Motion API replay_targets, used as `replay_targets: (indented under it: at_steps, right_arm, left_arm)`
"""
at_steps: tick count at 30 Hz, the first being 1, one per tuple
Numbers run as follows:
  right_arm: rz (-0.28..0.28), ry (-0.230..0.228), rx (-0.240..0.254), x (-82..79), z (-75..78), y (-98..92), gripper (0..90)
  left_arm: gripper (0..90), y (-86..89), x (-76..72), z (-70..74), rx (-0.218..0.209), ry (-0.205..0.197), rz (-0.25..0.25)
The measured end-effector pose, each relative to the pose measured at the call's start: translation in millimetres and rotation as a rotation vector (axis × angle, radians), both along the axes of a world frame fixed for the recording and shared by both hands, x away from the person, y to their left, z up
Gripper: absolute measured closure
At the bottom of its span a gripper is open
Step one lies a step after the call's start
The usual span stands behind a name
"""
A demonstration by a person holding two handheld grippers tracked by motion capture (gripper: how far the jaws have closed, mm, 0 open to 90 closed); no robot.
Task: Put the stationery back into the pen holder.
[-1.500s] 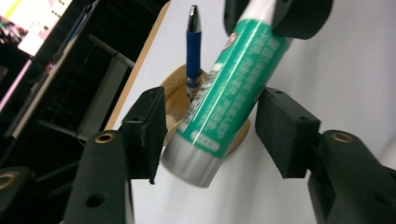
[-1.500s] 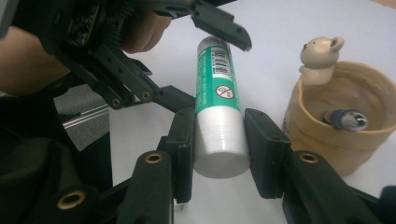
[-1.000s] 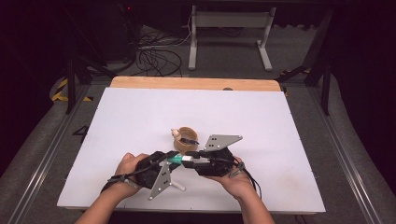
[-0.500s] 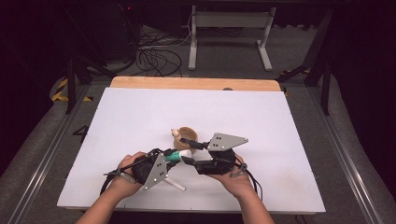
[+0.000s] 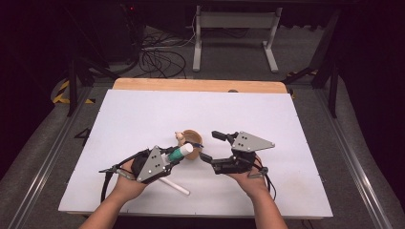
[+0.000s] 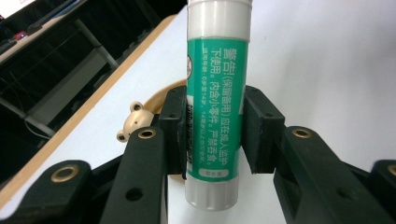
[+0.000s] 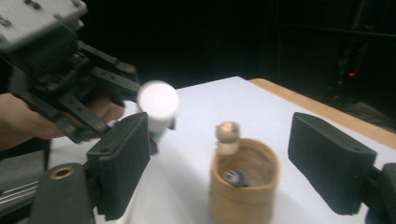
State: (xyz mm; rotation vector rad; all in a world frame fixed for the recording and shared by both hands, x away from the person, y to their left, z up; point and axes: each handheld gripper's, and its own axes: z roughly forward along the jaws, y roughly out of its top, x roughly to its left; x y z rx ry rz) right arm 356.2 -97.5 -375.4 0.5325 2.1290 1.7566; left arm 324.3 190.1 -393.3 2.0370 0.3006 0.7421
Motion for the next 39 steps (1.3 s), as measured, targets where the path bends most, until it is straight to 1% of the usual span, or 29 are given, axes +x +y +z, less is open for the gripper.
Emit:
replay_targets:
  at_steps: [3,5,8,9,10,13,15,17,19,20,21,25,28,30,34,39]
  right_arm:
    - [-0.036,-0.002,0.005,3.2,-3.4,-9.3,16.8]
    - [-0.048,-0.012,0.019,3.6,-3.7,-13.9,14.7]
    - [-0.079,-0.035,0.027,2.8,-1.4,-20.7,12.2]
    - [-0.085,-0.043,0.029,2.6,-0.7,-22.1,11.4]
    - [-0.094,-0.052,0.032,2.2,0.3,-24.7,10.9]
    - [-0.118,-0.058,0.04,2.1,2.1,-30.3,9.9]
    - [-0.132,-0.065,0.041,1.8,2.8,-33.5,9.9]
    - [-0.147,-0.075,0.043,1.9,3.1,-36.8,9.9]
    - [-0.161,-0.082,0.052,1.9,3.4,-39.6,10.0]
    - [-0.166,-0.083,0.058,2.1,3.6,-41.2,10.0]
    - [-0.168,-0.083,0.067,2.2,3.7,-42.3,10.0]
    - [-0.185,-0.097,0.09,2.1,5.1,-49.4,10.0]
    - [-0.195,-0.098,0.091,2.5,5.4,-52.7,10.0]
    - [-0.197,-0.097,0.091,2.7,5.3,-53.4,10.0]
    - [-0.194,-0.099,0.084,2.6,5.1,-52.5,10.1]
    - [-0.193,-0.099,0.085,2.5,5.1,-52.3,10.4]
  left_arm:
    - [65.4,0.4,2.1,2.1,-0.034,0.004,0.013]
    - [65.3,1.1,3.4,3.1,-0.057,0.01,0.013]
    - [65.4,1.2,6.6,5.2,-0.085,0.023,0.013]
    - [65.4,1.1,8.2,6.5,-0.101,0.028,0.013]
    - [65.4,1.1,9.3,7.3,-0.113,0.03,0.011]
    - [65.4,0.3,14.1,8.6,-0.158,0.046,0.01]
    - [65.4,-1.2,18.1,7.9,-0.195,0.061,0.018]
    - [65.4,-2.1,21.6,7.3,-0.212,0.068,0.031]
    - [65.3,-2.2,27.5,6.6,-0.261,0.088,0.037]
    - [65.3,-2.1,29.6,6.6,-0.274,0.09,0.038]
    - [65.4,-2.5,32.6,6.6,-0.3,0.097,0.037]
    - [65.3,-5.4,41.1,6.9,-0.372,0.115,0.015]
    - [65.3,-8.8,47.5,7.5,-0.403,0.126,0.003]
    - [65.3,-11.0,52.1,7.6,-0.412,0.132,-0.003]
    - [65.3,-14.9,61.0,5.2,-0.457,0.163,-0.001]
    - [65.3,-18.9,69.9,0.0,-0.479,0.18,0.012]
